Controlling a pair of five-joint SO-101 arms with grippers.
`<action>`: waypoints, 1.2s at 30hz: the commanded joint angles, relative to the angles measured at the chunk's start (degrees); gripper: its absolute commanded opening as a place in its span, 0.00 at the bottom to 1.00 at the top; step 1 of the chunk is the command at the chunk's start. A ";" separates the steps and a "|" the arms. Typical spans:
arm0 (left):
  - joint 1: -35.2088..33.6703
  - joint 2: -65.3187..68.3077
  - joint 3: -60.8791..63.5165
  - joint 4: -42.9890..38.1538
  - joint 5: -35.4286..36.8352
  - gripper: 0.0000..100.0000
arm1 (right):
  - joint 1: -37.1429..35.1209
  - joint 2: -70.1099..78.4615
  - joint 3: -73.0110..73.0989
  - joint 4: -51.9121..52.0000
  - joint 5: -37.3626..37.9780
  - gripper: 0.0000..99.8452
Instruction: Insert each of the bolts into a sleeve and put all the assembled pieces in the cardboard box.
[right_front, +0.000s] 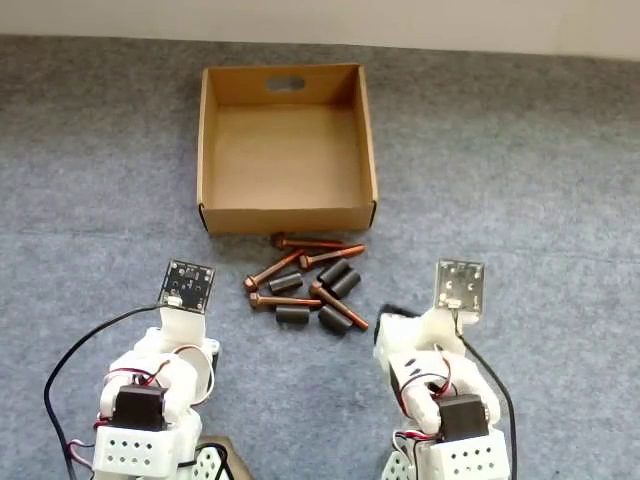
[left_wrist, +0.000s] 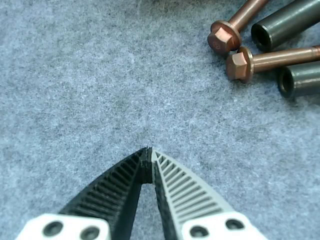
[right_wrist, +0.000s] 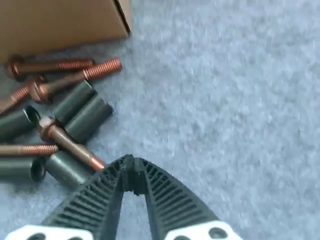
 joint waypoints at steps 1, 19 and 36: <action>0.75 -0.22 0.92 -0.09 -0.18 0.01 | -0.48 0.04 7.78 -12.44 0.79 0.01; 0.75 -0.22 0.92 -0.09 -0.18 0.01 | -1.89 0.04 -8.48 -9.80 24.09 0.07; 0.75 -0.22 0.92 -0.09 -0.18 0.01 | -11.82 14.02 -28.00 12.09 24.26 0.16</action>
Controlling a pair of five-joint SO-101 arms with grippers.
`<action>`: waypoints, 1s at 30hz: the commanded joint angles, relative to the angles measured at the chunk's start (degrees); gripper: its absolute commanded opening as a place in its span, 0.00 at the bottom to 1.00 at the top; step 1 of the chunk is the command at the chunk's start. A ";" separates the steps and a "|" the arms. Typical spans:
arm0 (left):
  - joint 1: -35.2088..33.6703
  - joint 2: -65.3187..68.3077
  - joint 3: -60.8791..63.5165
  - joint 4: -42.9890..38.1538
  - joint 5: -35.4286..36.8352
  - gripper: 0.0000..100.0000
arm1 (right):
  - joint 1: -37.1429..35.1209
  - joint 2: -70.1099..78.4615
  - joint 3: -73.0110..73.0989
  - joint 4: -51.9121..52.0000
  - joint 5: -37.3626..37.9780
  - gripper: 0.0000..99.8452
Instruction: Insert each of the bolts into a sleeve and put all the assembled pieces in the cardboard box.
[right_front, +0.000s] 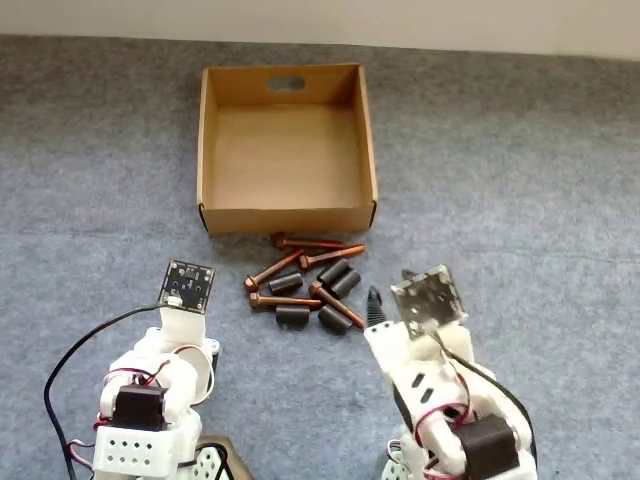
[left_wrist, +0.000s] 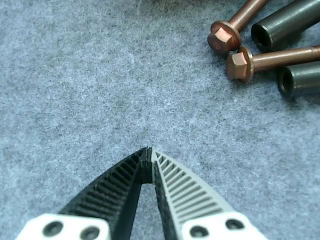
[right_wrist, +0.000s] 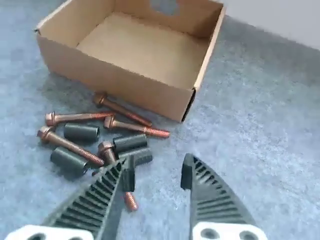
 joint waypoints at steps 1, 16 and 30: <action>0.75 -0.22 0.92 -0.09 -0.18 0.01 | -2.77 11.21 -4.44 0.84 0.44 0.16; 0.75 -0.22 0.92 -0.09 -0.18 0.01 | -17.54 45.67 -11.30 -9.63 4.75 0.16; 0.75 -0.22 0.92 -0.09 -0.18 0.01 | -17.36 73.45 -16.75 -19.56 9.93 0.16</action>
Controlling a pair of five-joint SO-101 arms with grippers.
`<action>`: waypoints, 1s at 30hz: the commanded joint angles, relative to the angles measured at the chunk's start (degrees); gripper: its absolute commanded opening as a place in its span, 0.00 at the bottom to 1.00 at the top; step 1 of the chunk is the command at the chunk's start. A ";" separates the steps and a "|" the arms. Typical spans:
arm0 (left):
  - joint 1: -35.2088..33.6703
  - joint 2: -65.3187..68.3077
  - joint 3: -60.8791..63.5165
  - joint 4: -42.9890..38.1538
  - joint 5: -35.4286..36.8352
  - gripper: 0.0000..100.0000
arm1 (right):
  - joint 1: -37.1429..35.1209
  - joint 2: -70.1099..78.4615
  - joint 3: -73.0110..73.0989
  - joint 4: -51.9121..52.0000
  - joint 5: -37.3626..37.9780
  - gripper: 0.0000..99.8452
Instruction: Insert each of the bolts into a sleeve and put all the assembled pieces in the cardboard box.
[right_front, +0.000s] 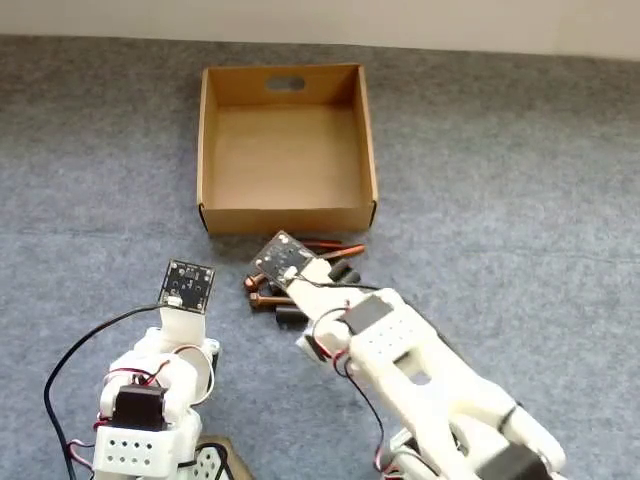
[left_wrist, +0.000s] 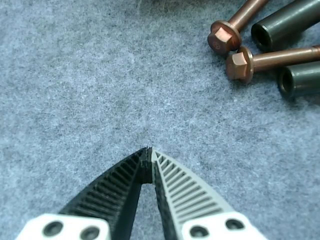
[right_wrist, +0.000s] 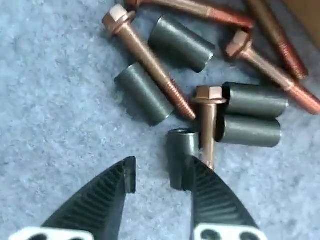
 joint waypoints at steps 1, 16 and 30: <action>0.75 -0.22 0.92 -0.09 -0.18 0.01 | -0.22 4.62 -3.91 -0.84 2.29 0.16; 0.75 -0.22 0.92 -0.09 -0.18 0.01 | 3.03 17.80 -7.25 -0.75 11.34 0.16; 0.75 -0.22 0.92 -0.09 -0.18 0.01 | 5.05 -6.73 2.15 1.89 -1.32 0.01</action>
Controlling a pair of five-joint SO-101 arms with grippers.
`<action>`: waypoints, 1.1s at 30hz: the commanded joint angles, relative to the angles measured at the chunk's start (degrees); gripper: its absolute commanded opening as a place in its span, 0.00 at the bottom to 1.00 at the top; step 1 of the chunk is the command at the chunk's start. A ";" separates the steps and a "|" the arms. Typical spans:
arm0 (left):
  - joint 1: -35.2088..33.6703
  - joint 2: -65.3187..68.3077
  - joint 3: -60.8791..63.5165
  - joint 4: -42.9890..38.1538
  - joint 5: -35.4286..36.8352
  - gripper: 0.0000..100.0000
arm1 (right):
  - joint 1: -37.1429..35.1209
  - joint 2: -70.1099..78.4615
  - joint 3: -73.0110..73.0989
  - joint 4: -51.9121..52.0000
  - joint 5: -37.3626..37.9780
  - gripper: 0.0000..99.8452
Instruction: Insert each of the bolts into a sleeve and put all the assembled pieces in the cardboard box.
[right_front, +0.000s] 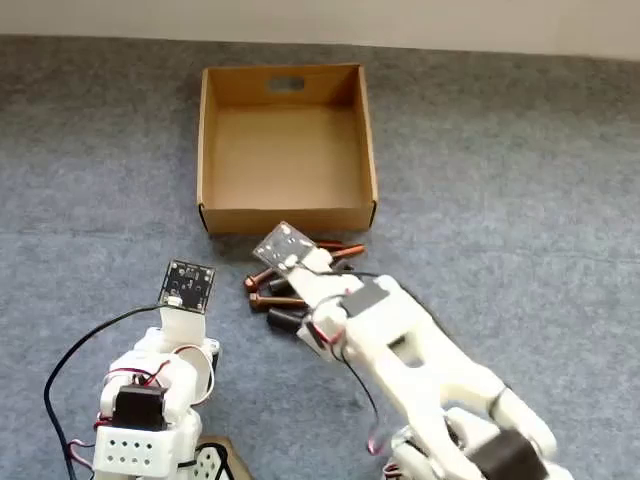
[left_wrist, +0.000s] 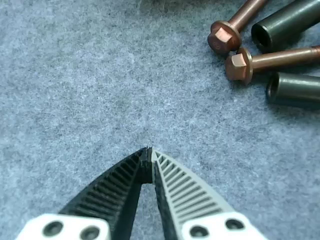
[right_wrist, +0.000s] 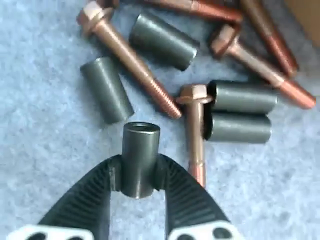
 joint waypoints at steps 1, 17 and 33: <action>0.75 -0.22 0.92 -0.09 -0.18 0.01 | 4.53 -10.15 4.53 2.77 -0.79 0.01; 0.75 -0.22 0.92 -0.09 -0.18 0.01 | 36.00 -22.64 23.08 3.30 11.96 0.02; 0.75 -0.22 0.92 -0.09 -0.18 0.01 | 35.82 -22.55 13.93 10.15 8.88 0.18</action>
